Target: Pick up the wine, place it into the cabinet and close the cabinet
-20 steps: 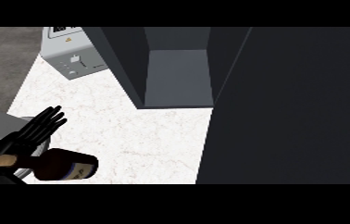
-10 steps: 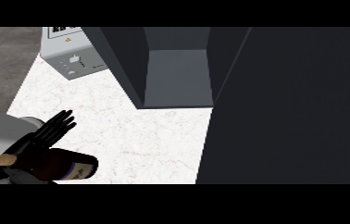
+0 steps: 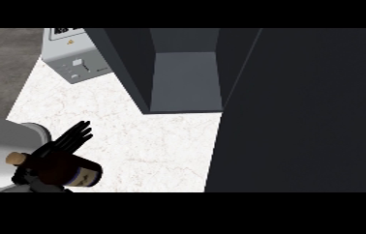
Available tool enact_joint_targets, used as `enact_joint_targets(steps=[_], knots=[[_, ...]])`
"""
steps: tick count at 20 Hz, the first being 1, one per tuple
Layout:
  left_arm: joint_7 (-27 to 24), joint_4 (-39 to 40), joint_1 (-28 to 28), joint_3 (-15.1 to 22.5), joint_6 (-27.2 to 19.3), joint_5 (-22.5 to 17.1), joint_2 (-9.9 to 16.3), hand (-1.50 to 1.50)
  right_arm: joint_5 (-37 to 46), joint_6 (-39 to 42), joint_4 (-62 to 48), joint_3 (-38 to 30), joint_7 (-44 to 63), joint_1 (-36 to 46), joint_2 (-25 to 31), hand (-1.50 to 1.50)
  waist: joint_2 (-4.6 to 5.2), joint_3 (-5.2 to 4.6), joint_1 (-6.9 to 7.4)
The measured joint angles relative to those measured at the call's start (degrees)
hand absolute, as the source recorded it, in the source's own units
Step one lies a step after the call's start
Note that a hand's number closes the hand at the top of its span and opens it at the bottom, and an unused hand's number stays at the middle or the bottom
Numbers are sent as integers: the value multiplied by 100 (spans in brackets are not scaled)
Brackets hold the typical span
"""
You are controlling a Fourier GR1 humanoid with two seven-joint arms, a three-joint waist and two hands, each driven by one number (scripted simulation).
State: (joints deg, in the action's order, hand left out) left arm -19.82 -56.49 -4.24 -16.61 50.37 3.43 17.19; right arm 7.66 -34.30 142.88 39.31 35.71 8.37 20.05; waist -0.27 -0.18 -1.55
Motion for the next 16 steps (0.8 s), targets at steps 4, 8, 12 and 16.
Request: enact_joint_targets(steps=[4, 8, 12, 16], knots=[[-280, 208, -49, 195, -168, 85, 29, -150, -9, -36, 23, -85, 74, 66, 142, -150, -3, -2, -4], [-551, 425, -57, 291, -330, 30, 43, 150, -31, -79, 29, -51, -16, 8, 258, -150, -4, -1, 1], [-635, 596, -143, 409, -447, -76, -48, 150, -49, -132, 27, -10, -44, -15, 337, -150, -5, 3, 11], [-775, 598, -183, 507, -538, -155, -4, 150, -75, -164, 26, -53, -117, -40, 431, -150, -5, 5, 30]])
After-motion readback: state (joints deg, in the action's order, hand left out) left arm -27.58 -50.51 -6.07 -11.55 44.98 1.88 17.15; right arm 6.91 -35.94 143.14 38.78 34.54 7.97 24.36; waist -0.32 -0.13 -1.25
